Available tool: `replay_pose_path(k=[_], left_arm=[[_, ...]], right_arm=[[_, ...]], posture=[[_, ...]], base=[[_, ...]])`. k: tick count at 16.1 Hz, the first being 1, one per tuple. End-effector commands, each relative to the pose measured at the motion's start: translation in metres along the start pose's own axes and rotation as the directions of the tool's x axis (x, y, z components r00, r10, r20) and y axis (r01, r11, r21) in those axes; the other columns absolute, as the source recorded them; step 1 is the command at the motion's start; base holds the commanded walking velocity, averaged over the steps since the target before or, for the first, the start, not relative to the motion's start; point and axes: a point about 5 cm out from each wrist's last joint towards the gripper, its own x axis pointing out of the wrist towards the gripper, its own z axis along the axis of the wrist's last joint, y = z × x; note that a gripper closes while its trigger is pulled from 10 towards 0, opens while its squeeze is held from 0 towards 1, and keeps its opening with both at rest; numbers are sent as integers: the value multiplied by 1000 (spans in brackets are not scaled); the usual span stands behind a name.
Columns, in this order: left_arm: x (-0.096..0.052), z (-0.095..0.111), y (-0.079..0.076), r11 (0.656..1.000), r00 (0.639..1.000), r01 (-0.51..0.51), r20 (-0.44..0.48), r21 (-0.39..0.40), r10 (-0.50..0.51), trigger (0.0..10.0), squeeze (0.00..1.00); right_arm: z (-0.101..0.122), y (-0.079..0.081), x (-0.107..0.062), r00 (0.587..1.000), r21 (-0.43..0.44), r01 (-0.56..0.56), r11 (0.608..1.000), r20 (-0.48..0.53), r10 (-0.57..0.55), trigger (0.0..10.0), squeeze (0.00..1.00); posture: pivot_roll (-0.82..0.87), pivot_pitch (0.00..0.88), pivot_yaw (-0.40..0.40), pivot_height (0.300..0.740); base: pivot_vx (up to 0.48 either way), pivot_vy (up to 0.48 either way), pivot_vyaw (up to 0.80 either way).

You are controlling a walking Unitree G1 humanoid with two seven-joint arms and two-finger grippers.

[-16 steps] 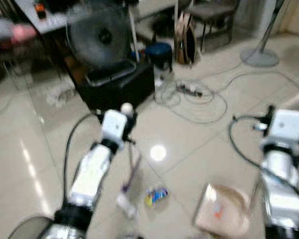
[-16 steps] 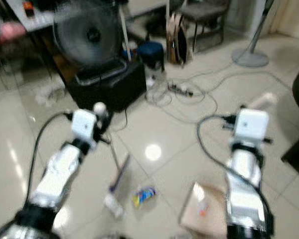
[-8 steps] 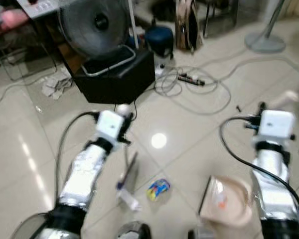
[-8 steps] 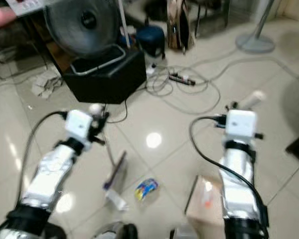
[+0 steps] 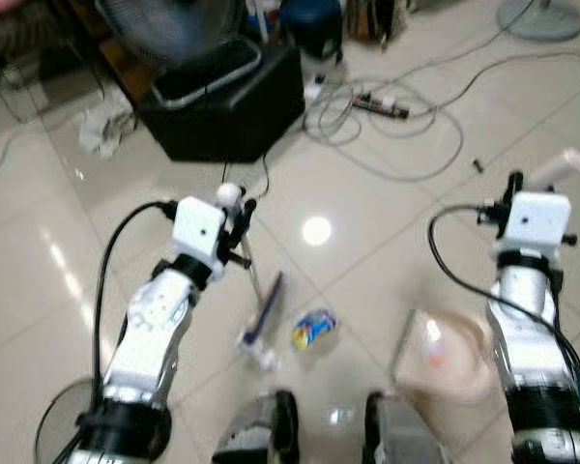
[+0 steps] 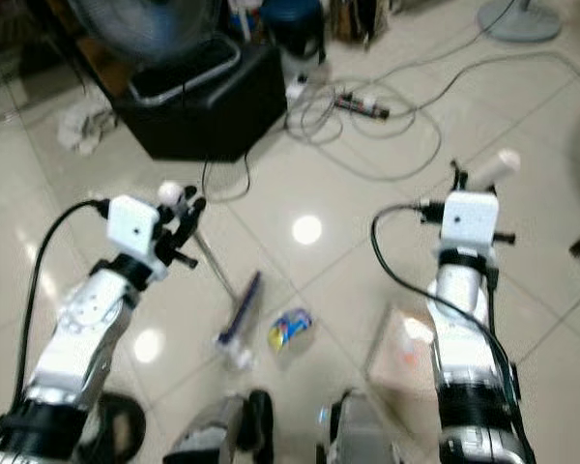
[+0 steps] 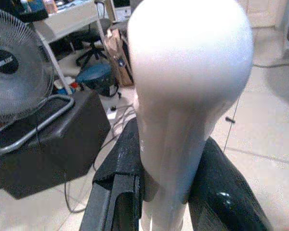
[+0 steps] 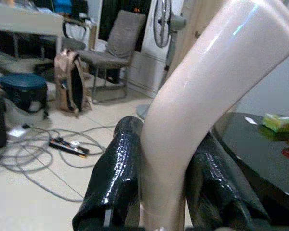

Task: Sweep floor

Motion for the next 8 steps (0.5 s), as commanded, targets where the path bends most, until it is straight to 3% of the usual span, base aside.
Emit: replay_pose_path(k=[1, 3, 4, 5, 6, 8], left_arm=[[-7, 2, 8, 999, 1000, -25, -8, 25, 25, 10000, 0], [-10, 2, 7, 1000, 1000, -23, -18, 11, 23, 10000, 0], [-10, 2, 4, 1000, 1000, -13, -26, 3, 13, 10000, 0], [-10, 2, 4, 1000, 1000, -13, -26, 3, 13, 10000, 0], [-7, 2, 0, 1000, 1000, -4, -27, -16, 3, 10000, 0], [-4, 4, -6, 999, 1000, 2, -24, -39, -3, 10000, 0]], right_arm=[[6, 5, 2, 998, 14, -16, 1000, 54, 16, 10000, 0], [7, 16, 3, 996, 16, -54, 998, 78, 53, 10000, 0], [7, 30, 2, 991, 23, -97, 995, 91, 94, 10000, 0], [7, 30, 2, 991, 23, -97, 995, 91, 94, 10000, 0], [4, 47, -4, 986, 42, -144, 989, 89, 140, 10000, 0], [3, 59, -8, 983, 75, -163, 984, 94, 156, 10000, 0]], posture=[[206, 366, 177, 740], [213, 361, 182, 740], [212, 357, 185, 740], [212, 357, 185, 740], [217, 360, 189, 740], [221, 359, 190, 740]], base=[[0, 0, 0], [0, 0, 0], [0, 0, 0], [0, 0, 0], [0, 0, 0], [0, 0, 0]])
